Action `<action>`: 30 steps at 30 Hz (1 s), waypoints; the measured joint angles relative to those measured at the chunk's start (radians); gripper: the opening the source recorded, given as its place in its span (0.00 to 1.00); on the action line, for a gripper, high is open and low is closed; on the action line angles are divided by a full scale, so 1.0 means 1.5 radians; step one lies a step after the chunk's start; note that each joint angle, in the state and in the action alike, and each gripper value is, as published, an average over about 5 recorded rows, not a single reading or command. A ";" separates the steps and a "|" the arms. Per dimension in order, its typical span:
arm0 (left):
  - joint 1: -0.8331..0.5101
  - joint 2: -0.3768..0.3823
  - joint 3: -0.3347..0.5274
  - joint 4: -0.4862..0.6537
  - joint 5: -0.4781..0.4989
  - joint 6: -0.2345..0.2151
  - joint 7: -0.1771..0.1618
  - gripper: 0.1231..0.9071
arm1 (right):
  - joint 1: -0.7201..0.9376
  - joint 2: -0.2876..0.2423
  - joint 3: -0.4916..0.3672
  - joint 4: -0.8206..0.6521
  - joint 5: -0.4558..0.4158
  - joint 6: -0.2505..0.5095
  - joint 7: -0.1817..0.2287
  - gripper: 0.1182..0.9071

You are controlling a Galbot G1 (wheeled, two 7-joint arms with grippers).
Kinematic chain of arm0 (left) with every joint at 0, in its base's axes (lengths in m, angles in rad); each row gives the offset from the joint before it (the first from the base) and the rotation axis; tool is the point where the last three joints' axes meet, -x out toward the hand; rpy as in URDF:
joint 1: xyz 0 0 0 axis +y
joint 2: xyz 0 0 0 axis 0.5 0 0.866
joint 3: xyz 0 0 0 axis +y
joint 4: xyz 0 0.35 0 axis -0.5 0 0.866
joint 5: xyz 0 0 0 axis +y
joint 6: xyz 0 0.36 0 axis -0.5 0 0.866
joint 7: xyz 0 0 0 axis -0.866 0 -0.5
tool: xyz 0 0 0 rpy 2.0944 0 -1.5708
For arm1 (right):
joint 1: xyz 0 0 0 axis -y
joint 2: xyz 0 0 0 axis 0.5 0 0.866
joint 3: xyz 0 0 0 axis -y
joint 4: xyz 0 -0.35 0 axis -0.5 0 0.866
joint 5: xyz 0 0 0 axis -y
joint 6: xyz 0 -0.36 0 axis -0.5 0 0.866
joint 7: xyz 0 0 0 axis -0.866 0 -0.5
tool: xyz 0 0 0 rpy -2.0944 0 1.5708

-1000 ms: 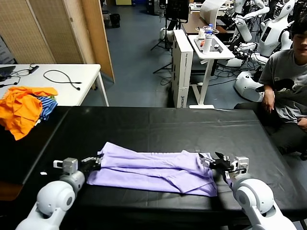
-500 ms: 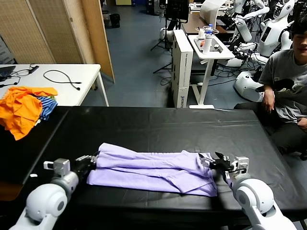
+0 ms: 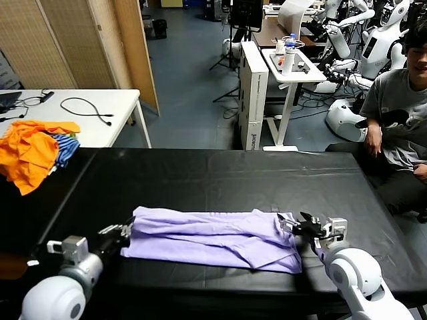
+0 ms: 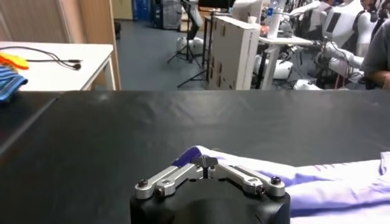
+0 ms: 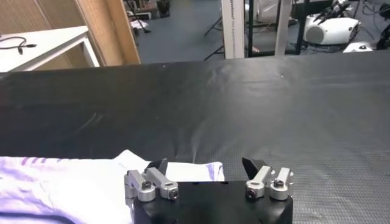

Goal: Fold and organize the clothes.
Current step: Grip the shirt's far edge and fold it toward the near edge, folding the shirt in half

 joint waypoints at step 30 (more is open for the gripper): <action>0.108 -0.072 -0.032 -0.019 0.081 -0.031 -0.016 0.61 | -0.005 -0.008 0.004 0.007 0.001 -0.001 -0.006 1.00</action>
